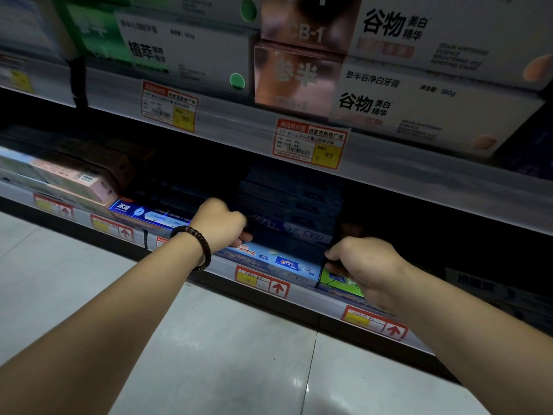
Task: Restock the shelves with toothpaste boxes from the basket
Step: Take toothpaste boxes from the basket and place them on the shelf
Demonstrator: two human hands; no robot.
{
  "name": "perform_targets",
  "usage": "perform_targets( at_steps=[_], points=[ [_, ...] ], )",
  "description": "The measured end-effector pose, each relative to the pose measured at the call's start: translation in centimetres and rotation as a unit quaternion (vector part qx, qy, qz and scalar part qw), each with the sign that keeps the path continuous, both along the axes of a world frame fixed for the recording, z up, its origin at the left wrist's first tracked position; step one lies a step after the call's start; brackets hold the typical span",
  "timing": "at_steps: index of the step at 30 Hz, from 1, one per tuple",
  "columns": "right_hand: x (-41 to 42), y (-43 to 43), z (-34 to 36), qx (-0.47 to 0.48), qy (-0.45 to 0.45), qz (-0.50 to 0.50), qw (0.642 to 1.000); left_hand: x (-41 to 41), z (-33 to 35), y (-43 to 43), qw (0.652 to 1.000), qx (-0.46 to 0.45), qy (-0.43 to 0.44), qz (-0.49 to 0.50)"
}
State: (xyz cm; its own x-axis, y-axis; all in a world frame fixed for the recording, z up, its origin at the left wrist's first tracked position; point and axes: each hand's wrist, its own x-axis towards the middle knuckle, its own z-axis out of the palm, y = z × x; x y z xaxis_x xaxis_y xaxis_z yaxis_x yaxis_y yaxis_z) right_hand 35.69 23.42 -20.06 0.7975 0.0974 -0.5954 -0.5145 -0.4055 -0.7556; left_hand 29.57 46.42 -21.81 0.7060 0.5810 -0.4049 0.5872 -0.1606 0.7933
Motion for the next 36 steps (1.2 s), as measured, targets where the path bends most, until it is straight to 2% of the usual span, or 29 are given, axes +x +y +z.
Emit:
perform_targets(
  at_steps=[9, 18, 23, 26, 32, 36],
  points=[
    [-0.1, 0.0, 0.2, 0.005, -0.003, -0.004, 1.0, 0.0, 0.1, 0.0, 1.0, -0.018, -0.01, 0.0],
    [0.3, -1.3, 1.9, 0.02, -0.017, -0.003, 1.0, -0.9, 1.3, -0.6, 0.996, 0.037, -0.076, 0.042],
    [-1.1, -3.4, 3.2, -0.006, -0.063, 0.059, 0.996, -2.5, 2.5, -0.9, 0.992, 0.015, -0.104, 0.065],
    [-2.4, -4.6, 4.1, -0.013, -0.068, 0.046, 0.997, -4.0, 3.7, -1.5, 0.994, -0.011, -0.092, 0.06],
    [-5.4, -7.7, 7.3, 0.046, -0.052, 0.034, 0.997, -7.3, 6.2, -4.0, 0.997, -0.067, -0.025, 0.041],
    [-7.2, -9.4, 10.1, 0.064, -0.056, 0.018, 0.996, -8.6, 8.9, -6.1, 0.997, -0.071, 0.005, 0.03]
  ],
)
